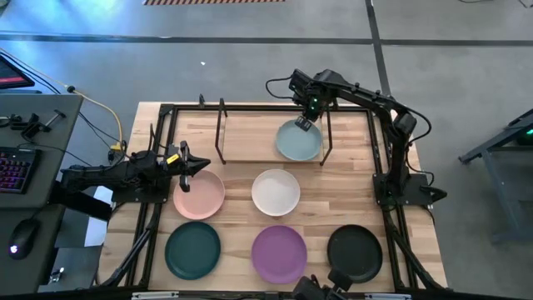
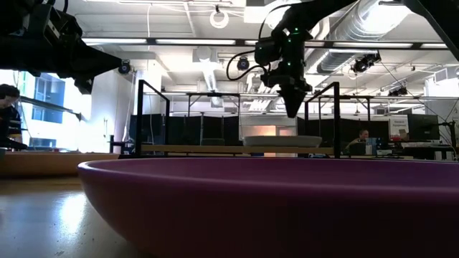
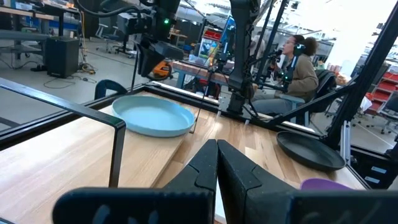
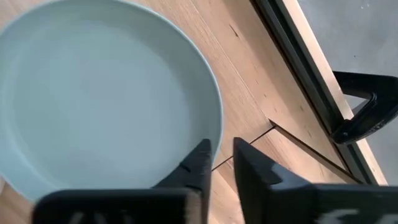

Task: Place and stack plates onto a shelf
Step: Put the grey plate on the shelf, then put the pink plate on the shelf

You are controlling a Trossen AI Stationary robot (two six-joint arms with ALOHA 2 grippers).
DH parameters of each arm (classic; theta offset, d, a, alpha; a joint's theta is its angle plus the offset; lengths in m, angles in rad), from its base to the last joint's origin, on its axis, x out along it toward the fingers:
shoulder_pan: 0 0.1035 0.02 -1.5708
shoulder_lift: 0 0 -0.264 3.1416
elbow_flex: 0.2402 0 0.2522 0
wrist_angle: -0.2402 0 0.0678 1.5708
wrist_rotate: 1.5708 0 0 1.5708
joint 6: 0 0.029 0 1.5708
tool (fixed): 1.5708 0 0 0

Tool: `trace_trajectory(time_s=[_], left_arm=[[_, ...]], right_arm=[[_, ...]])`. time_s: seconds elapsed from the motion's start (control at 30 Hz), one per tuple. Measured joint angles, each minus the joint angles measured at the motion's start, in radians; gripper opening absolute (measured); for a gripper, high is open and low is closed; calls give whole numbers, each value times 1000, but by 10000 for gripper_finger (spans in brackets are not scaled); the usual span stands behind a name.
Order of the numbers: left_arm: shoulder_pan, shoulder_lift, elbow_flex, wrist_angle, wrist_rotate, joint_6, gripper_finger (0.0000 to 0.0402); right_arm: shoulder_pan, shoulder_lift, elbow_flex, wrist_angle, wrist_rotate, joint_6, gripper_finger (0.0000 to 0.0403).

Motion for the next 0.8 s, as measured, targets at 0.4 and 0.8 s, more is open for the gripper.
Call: trace_trajectory(time_s=[0.4, 0.8], left_arm=[[0, 0, 0, 0, 0, 0, 0], [0, 0, 0, 0, 0, 0, 0]], right_arm=[[5, -55, 0, 42, -65, 15, 146], [168, -442, -264, 450, -204, 71, 145]])
